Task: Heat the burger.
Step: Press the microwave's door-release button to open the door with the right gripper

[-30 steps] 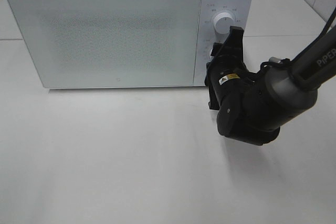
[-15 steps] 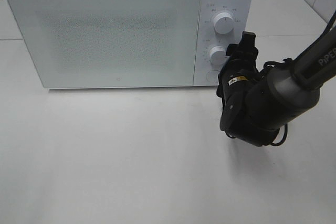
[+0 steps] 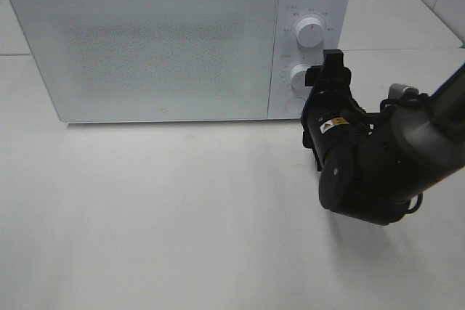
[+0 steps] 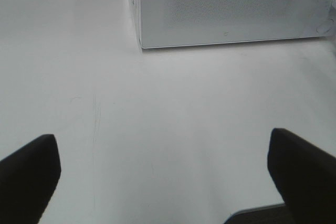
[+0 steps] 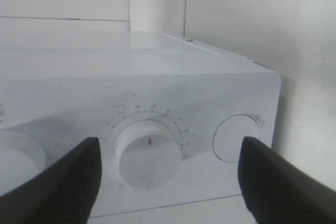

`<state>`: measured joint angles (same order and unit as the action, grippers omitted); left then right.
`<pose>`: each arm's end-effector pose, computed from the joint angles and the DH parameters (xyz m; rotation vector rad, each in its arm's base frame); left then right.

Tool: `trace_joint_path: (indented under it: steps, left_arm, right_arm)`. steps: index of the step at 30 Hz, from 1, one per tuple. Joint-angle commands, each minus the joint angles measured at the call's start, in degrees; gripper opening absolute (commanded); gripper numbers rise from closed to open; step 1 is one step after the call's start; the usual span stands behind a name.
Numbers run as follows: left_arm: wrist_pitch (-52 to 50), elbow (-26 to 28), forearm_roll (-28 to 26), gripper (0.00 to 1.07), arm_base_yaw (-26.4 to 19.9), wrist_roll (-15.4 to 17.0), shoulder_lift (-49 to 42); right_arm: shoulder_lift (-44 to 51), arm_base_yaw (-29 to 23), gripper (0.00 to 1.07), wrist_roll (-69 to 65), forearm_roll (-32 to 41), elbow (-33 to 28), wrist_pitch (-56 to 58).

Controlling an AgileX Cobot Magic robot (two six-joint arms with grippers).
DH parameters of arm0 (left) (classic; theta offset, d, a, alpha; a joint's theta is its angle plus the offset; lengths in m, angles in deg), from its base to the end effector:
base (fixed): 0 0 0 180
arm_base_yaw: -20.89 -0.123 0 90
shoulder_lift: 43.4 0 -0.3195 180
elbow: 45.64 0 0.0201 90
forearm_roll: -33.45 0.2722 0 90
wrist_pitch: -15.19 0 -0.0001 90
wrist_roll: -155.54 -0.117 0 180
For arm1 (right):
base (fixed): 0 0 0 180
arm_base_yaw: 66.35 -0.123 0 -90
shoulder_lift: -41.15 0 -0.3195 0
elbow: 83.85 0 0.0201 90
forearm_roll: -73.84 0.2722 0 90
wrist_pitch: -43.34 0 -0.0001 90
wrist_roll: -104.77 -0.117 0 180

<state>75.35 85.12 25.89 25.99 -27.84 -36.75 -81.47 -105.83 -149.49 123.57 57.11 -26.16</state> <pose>0.0001 -0.0134 0.2785 0.1554 2.0170 -0.1764 0.3288 0.1625 0.1234 1.3500 1.2363 1.0364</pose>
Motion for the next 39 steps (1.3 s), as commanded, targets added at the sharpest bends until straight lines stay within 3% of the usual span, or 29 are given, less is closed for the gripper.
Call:
trace_joint_path:
  steps: [1, 8, 17, 24, 31, 34, 36, 39]
  left_arm:
    - [-0.8, -0.2, -0.1, 1.0, -0.1, 0.4, -1.1]
    - [-0.8, -0.2, -0.1, 1.0, -0.1, 0.4, -1.1]
    - [-0.8, -0.2, -0.1, 1.0, -0.1, 0.4, -1.1]
    - [-0.8, -0.2, -0.1, 1.0, -0.1, 0.4, -1.1]
    - [-0.8, -0.2, -0.1, 1.0, -0.1, 0.4, -1.1]
    - [-0.8, -0.2, -0.1, 1.0, -0.1, 0.4, -1.1]
    - [-0.8, -0.2, -0.1, 1.0, -0.1, 0.4, -1.1]
    - [-0.8, -0.2, -0.1, 1.0, -0.1, 0.4, -1.1]
  right_arm:
    - [3.2, -0.2, 0.71, 4.3, -1.9, -2.2, -6.1]
    - [14.7, -0.1, 0.7, 23.9, -7.2, -7.0, 10.1]
    - [23.9, -0.1, 0.7, 56.1, -7.1, -6.8, 31.9]
    - [27.9, 3.4, 0.7, 78.5, -7.4, -6.8, 52.8]
    - [31.9, 6.1, 0.7, 87.1, -8.4, -6.8, 65.9]
    - [34.2, 7.1, 0.7, 87.8, -12.4, -6.8, 72.5]
    - [37.4, 7.3, 0.7, 86.0, -19.9, -6.8, 80.7]
    - [40.6, 7.3, 0.7, 82.8, -25.3, -6.8, 86.6]
